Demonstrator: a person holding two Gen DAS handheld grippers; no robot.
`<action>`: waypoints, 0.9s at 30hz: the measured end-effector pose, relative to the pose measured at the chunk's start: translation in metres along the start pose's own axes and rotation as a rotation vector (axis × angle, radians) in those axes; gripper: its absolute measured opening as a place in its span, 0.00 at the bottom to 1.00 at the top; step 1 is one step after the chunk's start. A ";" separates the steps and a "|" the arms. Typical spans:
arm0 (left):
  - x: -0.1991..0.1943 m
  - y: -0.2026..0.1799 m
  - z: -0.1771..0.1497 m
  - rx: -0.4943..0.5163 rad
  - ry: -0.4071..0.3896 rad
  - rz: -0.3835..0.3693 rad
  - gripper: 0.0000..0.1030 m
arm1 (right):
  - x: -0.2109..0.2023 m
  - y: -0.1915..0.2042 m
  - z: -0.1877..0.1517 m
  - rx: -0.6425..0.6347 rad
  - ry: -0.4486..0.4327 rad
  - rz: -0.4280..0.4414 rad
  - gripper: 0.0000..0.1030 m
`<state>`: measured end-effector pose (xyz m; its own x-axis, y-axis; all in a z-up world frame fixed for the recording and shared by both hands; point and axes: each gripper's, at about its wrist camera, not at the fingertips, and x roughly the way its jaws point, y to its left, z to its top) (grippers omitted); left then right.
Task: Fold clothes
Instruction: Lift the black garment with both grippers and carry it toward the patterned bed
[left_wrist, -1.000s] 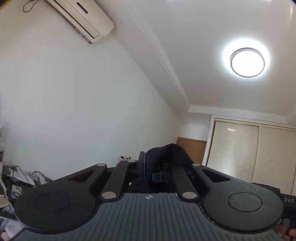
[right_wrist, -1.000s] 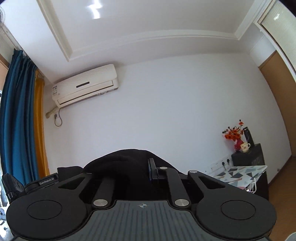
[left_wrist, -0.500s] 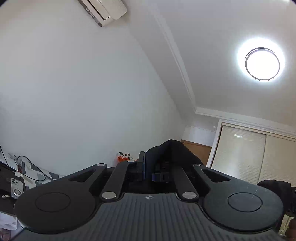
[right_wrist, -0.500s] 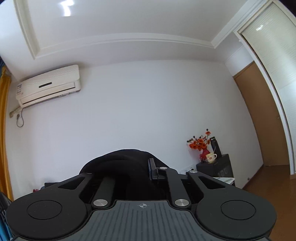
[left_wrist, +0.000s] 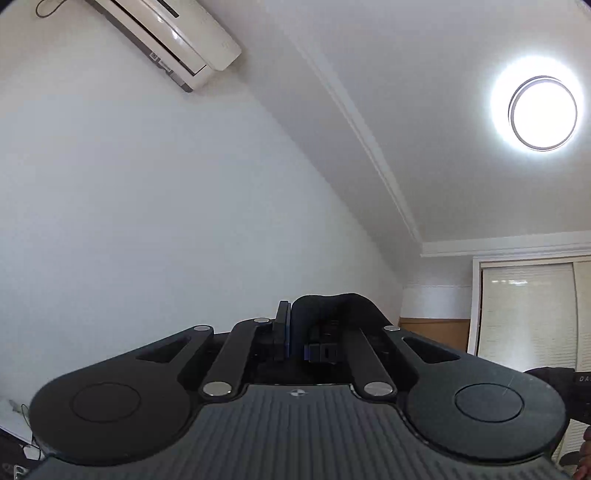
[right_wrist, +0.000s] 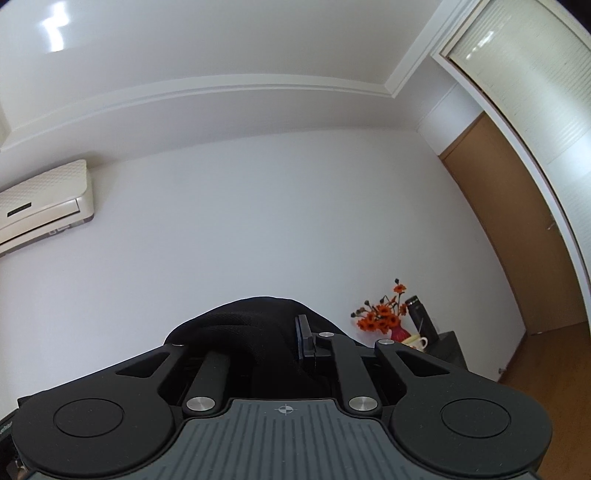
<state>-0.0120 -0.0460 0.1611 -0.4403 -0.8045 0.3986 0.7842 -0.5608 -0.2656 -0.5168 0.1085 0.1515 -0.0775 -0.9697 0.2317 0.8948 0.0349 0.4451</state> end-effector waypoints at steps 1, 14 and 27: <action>0.006 0.002 0.000 0.000 0.005 0.001 0.06 | 0.012 -0.005 0.000 0.003 -0.008 0.005 0.12; 0.071 0.008 -0.008 0.079 0.036 0.154 0.06 | 0.147 -0.030 0.013 -0.008 -0.036 0.153 0.11; 0.188 -0.011 -0.055 0.154 -0.093 0.401 0.06 | 0.405 -0.038 0.061 0.084 0.052 0.520 0.11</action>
<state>-0.1270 -0.2021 0.1908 -0.0518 -0.9278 0.3696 0.9444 -0.1658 -0.2840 -0.6093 -0.2712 0.2809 0.3912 -0.8298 0.3981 0.7705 0.5318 0.3514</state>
